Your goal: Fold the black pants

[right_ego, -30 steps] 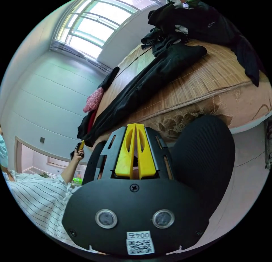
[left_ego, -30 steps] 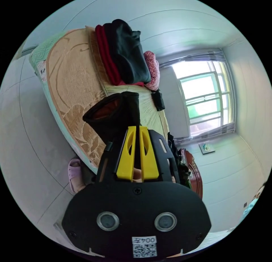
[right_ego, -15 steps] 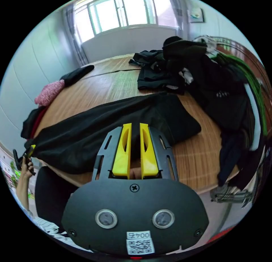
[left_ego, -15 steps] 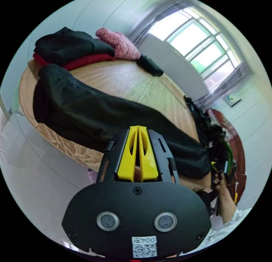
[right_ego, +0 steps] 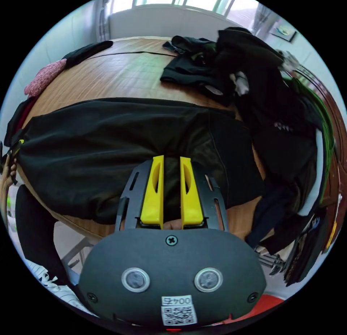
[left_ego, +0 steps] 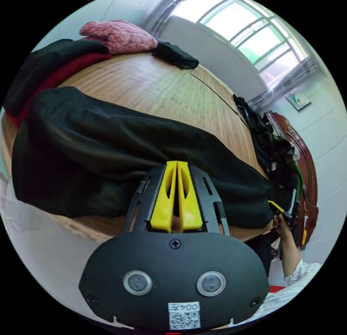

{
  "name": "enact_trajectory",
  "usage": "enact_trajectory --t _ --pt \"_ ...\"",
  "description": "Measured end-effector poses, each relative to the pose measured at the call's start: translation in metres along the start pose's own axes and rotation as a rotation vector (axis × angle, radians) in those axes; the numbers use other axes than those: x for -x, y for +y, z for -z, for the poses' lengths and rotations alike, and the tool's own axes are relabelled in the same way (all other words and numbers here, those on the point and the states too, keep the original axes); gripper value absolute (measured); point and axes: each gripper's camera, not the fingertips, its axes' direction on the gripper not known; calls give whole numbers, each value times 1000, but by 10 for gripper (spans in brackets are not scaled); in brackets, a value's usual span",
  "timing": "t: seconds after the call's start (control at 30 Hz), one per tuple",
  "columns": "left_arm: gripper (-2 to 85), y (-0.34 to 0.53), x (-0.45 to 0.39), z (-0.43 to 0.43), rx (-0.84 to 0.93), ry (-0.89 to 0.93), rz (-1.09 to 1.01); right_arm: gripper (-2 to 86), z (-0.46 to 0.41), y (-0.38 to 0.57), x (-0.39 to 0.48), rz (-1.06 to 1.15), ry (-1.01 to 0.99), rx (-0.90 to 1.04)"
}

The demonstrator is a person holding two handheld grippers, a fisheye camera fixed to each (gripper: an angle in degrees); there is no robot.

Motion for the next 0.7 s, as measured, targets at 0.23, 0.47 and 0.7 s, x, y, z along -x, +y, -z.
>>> enact_trajectory --t 0.23,0.47,0.7 --pt "6 24 -21 -107 36 -54 -45 59 -15 10 -23 -234 -128 -4" --pt "2 179 -29 -56 -56 -48 -131 24 26 59 33 -285 -244 -199" --pt "2 274 -81 -123 36 -345 -406 56 9 50 130 -50 -8 -203"
